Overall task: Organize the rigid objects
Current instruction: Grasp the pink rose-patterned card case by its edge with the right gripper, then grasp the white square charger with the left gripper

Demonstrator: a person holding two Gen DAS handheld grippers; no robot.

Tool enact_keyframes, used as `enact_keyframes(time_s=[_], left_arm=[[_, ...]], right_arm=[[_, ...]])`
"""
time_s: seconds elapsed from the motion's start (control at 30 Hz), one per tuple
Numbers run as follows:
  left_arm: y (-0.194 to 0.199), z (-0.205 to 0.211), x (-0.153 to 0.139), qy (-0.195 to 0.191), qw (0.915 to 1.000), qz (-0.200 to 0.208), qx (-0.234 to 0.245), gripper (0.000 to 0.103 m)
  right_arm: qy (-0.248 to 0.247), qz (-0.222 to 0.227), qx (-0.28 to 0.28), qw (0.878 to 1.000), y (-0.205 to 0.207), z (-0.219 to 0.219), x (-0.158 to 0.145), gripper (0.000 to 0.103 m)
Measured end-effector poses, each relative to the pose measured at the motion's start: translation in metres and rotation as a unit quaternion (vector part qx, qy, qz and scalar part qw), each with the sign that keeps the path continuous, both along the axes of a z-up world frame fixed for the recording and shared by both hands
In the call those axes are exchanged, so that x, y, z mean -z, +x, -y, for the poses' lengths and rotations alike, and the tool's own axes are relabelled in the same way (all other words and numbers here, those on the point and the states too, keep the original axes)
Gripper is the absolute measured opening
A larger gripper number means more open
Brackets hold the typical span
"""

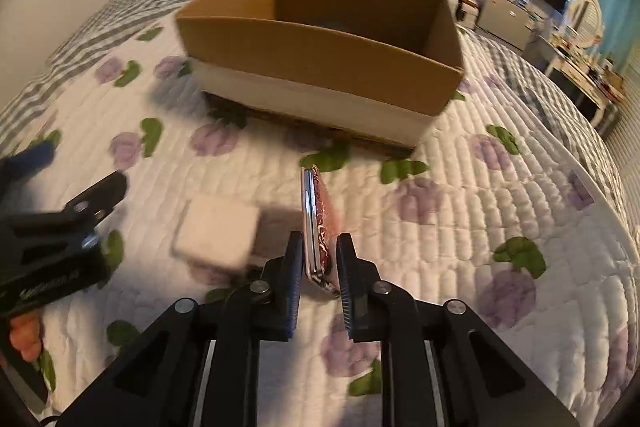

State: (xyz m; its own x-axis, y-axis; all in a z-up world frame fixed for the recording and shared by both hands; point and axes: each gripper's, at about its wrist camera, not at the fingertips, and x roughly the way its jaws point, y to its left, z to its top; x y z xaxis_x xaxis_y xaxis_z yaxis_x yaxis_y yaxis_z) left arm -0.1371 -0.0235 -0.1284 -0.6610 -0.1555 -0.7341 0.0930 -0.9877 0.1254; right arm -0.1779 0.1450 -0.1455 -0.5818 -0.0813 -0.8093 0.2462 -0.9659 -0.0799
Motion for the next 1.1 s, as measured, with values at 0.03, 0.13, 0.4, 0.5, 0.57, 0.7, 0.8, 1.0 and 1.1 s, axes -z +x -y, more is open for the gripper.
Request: enact_keyframes(time_s=[0.03, 0.13, 0.4, 0.5, 0.57, 0.7, 0.8, 1.0, 1.1], left_arm=[[0.000, -0.001, 0.001, -0.002, 1.0000, 0.001, 0.002, 0.103], [-0.002, -0.006, 0.004, -0.005, 0.9998, 0.008, 0.016, 0.103], [-0.002, -0.031, -0.004, -0.002, 0.9983, 0.016, 0.056, 0.103], [-0.006, -0.043, -0.004, 0.018, 0.9974, 0.020, 0.066, 0.103], [-0.010, -0.052, 0.002, 0.032, 0.9966, 0.035, 0.068, 0.103], [-0.018, -0.070, 0.017, 0.038, 0.9952, 0.059, 0.069, 0.101], [-0.021, -0.081, 0.025, 0.039, 0.9938, 0.069, 0.078, 0.096], [-0.028, -0.092, 0.041, 0.030, 0.9927, 0.088, 0.077, 0.072], [-0.024, -0.095, 0.038, 0.036, 0.9916, 0.083, 0.092, 0.058]], right_arm=[[-0.006, 0.007, 0.004, 1.000, -0.004, -0.001, 0.003, 0.016], [-0.042, 0.037, 0.021, 0.998, -0.018, -0.010, 0.014, 0.016], [-0.110, 0.025, 0.046, 0.992, -0.013, -0.039, -0.001, 0.010], [-0.098, 0.003, 0.041, 0.994, -0.007, -0.039, -0.012, 0.010], [-0.095, 0.001, 0.040, 0.995, -0.007, -0.039, -0.013, 0.010], [-0.078, -0.001, 0.061, 0.995, -0.007, -0.049, -0.014, 0.009], [-0.077, 0.002, 0.075, 0.994, -0.010, -0.057, -0.013, 0.009], [-0.064, 0.009, 0.070, 0.995, -0.009, -0.055, -0.007, 0.009], [-0.059, 0.012, 0.065, 0.996, -0.009, -0.052, -0.005, 0.009]])
